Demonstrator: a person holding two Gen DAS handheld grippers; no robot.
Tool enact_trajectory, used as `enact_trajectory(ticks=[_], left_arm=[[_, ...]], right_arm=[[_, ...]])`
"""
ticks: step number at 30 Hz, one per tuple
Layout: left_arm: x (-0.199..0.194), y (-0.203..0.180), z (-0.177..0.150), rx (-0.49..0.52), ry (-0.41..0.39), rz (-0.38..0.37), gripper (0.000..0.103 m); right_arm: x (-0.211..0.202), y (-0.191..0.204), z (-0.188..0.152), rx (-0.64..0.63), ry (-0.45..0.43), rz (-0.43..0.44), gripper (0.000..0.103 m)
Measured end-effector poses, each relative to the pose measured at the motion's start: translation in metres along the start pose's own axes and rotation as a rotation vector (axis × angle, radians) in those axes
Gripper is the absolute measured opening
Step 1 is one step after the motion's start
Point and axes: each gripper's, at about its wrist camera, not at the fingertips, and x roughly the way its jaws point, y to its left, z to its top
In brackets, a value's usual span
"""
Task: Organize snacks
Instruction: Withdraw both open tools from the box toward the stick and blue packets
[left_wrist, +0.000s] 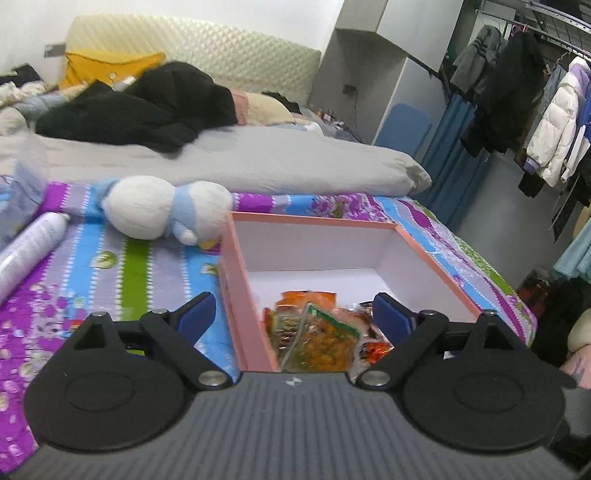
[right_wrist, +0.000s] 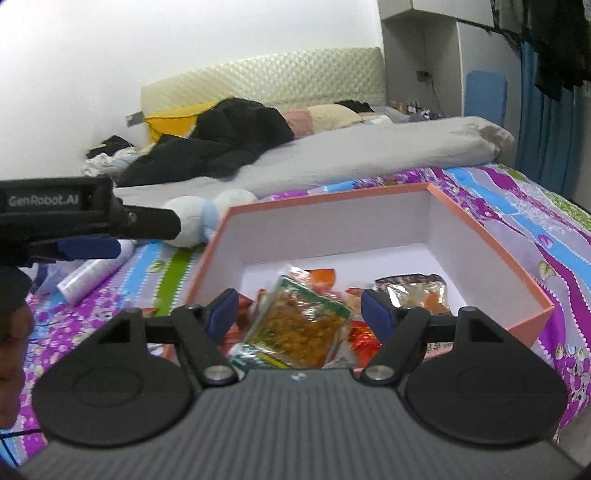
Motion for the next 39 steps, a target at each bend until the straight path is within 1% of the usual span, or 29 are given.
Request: enact_trajectory(ticks=[4,8,14,19,21,26,29,32,34,37,39], left_arm=[[-0.030,0.013,-0.016,-0.004,-0.040,0.049,0.094],[-0.060,0.028,-0.018,-0.008,-0.079,0.091,0.094],[-0.097,0.043,-0.028,-0.014,-0.104,0.109,0.094],[-0.119,0.060,-0.054,-0.029,-0.063,0.125,0.094],[-0.127,0.068,-0.068,-0.033,-0.047,0.144,0.094],[-0.138,0.087,-0.097,-0.079,-0.001,0.166,0.094],[-0.143,0.090,-0.107,-0.085,0.015,0.185,0.094],[-0.146,0.094,-0.115,-0.115,0.032,0.171,0.094],[-0.146,0.094,-0.118,-0.110,0.041,0.178,0.094],[-0.146,0.094,-0.121,-0.096,0.031,0.189,0.094],[-0.142,0.100,-0.123,-0.113,0.047,0.186,0.094]], right_arm=[[-0.015,0.013,-0.011,0.015,-0.016,0.032,0.075],[-0.031,0.026,-0.024,0.029,-0.023,0.046,0.075],[-0.050,0.042,-0.040,0.028,-0.027,0.078,0.075],[-0.055,0.053,-0.058,0.009,0.022,0.081,0.075],[-0.057,0.059,-0.067,0.002,0.038,0.081,0.075],[-0.064,0.073,-0.089,-0.020,0.090,0.097,0.075],[-0.070,0.083,-0.100,-0.029,0.105,0.133,0.075],[-0.072,0.093,-0.105,-0.046,0.123,0.152,0.075],[-0.072,0.100,-0.106,-0.061,0.129,0.167,0.075],[-0.070,0.106,-0.106,-0.060,0.117,0.176,0.075],[-0.064,0.108,-0.108,-0.053,0.128,0.175,0.075]])
